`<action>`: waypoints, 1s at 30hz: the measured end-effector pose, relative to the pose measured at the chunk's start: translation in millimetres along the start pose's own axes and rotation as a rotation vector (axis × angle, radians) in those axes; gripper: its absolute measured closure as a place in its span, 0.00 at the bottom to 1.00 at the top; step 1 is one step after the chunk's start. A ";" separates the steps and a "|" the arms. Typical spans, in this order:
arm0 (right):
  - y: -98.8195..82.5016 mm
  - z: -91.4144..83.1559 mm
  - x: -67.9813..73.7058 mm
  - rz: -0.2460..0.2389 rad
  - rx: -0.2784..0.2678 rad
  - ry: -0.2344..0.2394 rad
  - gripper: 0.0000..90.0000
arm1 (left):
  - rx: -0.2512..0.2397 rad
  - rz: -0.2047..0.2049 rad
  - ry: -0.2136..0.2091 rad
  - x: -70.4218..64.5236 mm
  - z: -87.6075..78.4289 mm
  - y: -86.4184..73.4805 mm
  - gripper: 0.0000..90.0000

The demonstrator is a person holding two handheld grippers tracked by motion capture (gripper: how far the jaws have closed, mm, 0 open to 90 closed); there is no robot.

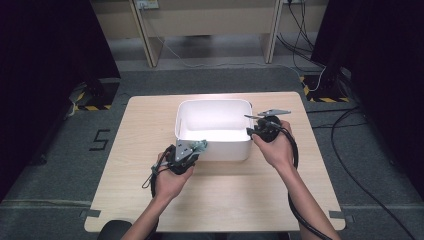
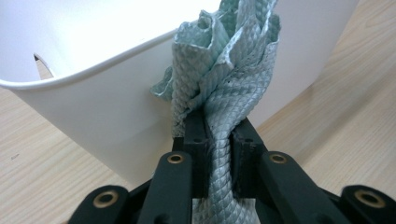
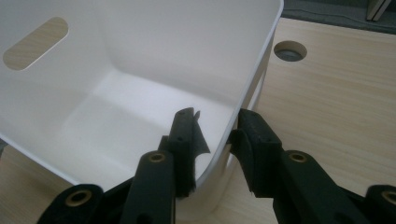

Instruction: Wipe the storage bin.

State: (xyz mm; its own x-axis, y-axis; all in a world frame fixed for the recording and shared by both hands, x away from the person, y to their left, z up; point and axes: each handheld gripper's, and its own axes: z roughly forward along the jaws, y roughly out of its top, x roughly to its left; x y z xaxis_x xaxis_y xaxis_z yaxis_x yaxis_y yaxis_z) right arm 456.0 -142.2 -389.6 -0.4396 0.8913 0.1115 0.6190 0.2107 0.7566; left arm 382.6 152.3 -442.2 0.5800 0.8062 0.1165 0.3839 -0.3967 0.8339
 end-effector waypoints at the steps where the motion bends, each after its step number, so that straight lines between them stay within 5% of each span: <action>1: 0.0 0.0 0.0 0.000 0.000 0.000 0.76 | -0.001 0.002 0.003 -0.1 0.2 -0.2 0.88; 30: -0.1 0.4 1.5 -0.005 -0.001 0.002 0.76 | 0.018 0.004 0.008 -2.7 12.0 -12.0 0.88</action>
State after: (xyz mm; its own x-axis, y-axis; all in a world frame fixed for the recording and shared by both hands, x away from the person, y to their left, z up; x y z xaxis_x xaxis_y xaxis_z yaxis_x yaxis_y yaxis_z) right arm 455.5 -140.8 -389.8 -0.4435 0.8896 0.1091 0.6164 0.2144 0.7577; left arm 385.1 149.6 -459.0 0.5757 0.8083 0.1238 0.3951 -0.4075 0.8233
